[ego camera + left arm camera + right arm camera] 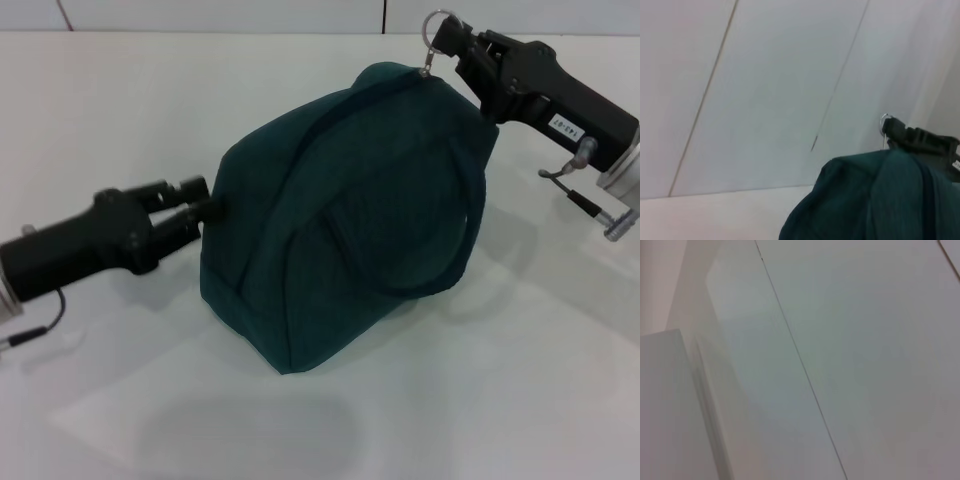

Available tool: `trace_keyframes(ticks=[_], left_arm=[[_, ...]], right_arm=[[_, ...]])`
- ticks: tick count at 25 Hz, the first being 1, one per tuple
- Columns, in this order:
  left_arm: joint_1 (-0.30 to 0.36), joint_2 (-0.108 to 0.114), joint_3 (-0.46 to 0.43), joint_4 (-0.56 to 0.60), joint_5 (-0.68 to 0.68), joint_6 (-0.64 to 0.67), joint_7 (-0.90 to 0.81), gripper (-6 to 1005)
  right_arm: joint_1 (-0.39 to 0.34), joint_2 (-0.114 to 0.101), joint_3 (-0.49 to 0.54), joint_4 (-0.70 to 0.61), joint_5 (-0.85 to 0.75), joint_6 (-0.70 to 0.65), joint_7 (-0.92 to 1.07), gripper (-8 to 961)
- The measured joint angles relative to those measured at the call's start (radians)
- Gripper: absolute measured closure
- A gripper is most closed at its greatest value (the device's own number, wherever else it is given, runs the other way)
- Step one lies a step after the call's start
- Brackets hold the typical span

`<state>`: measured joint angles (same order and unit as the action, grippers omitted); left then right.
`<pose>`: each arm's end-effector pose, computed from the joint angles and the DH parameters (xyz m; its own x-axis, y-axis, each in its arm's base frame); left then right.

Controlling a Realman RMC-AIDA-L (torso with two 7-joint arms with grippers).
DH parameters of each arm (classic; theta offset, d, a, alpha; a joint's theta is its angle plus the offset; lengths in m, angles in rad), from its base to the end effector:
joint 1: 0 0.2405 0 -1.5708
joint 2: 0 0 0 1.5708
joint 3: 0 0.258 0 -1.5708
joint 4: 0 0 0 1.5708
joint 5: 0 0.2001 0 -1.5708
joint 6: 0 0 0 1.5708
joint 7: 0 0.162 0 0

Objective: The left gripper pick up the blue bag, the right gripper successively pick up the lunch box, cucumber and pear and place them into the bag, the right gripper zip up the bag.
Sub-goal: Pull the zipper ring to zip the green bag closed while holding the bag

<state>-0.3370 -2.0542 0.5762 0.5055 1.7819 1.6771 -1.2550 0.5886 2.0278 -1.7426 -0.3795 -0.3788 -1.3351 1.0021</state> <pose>-0.2927 0.2766 0.0065 0.5652 0.3370 0.7530 0.6245 -0.7712 -0.1236 0.1649 0.3635 -0.0328 0.4095 -0.1197 -0.9044 -0.5220 -0.8438 -0.1247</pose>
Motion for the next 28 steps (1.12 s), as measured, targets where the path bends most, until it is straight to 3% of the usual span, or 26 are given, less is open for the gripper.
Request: trace_keyframes(ticks=[5,8,11,15,19,21,22,28], left_arm=[[-0.01,-0.013,0.016,0.17,0.012,0.013,-0.223,571],[-0.014,-0.023,0.07,0.363,0.018,0.016,-0.409,468],[-0.009,-0.033,0.156,0.612,0.017,0.014,-0.584,398],[-0.04,-0.032,0.29,0.932,0.026,0.008,-0.865,305],[-0.087,-0.034,0.446,1.162,0.092,-0.02,-1.075,212],[-0.099,-0.034,0.491,1.2,0.122,-0.039,-1.122,141],[-0.123,-0.034,0.591,1.238,0.201,-0.094,-1.198,106],[-0.166,-0.035,0.697,1.204,0.314,-0.194,-1.246,118]], right_arm=[[0.008,0.0,-0.002,0.004,0.015,0.007,0.001,942],[0.008,0.0,-0.003,0.004,0.022,0.014,0.003,942],[0.009,0.0,-0.004,0.004,0.026,0.02,0.006,941],[0.01,0.0,-0.002,0.004,0.027,0.028,0.007,941],[0.01,0.0,0.0,0.005,0.027,0.038,0.007,941],[0.011,0.0,0.001,0.005,0.027,0.041,0.007,941],[0.011,0.0,0.001,0.005,0.027,0.041,0.007,941],[0.013,0.0,0.001,0.005,0.027,0.041,0.007,940]])
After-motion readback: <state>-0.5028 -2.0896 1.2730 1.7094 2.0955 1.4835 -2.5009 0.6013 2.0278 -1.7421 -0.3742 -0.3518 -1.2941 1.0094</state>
